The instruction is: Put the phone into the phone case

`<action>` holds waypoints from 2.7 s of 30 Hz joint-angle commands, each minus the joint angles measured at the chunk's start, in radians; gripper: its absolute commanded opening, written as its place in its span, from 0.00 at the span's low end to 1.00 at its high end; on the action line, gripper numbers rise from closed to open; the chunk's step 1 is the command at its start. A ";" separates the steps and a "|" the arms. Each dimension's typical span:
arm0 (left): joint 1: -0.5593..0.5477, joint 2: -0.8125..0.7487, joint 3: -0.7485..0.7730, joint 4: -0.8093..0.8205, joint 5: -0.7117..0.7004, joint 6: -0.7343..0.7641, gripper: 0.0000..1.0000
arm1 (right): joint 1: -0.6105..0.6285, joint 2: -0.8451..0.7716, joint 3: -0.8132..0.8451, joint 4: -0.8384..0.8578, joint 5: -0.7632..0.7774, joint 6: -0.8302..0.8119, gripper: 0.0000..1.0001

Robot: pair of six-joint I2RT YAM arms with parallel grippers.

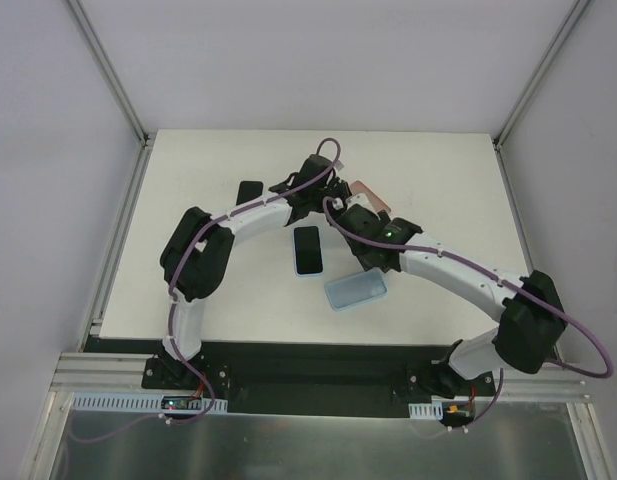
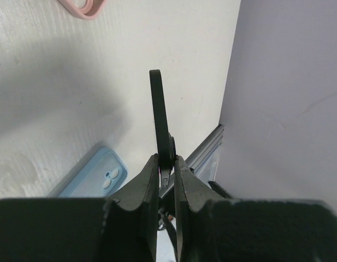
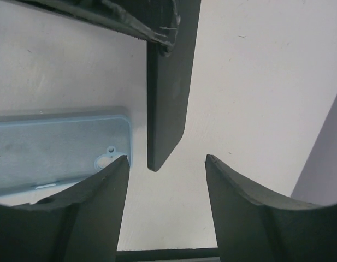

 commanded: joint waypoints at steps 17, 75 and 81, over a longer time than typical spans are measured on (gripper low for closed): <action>-0.001 -0.172 -0.096 0.032 0.036 -0.113 0.00 | 0.085 0.160 0.021 -0.023 0.303 0.014 0.20; 0.046 -0.293 -0.173 -0.060 0.181 -0.036 0.00 | 0.027 -0.412 -0.489 0.594 -0.059 -0.288 0.55; 0.046 -0.305 -0.165 -0.062 0.189 -0.064 0.00 | 0.030 -0.409 -0.496 0.611 -0.086 -0.360 0.56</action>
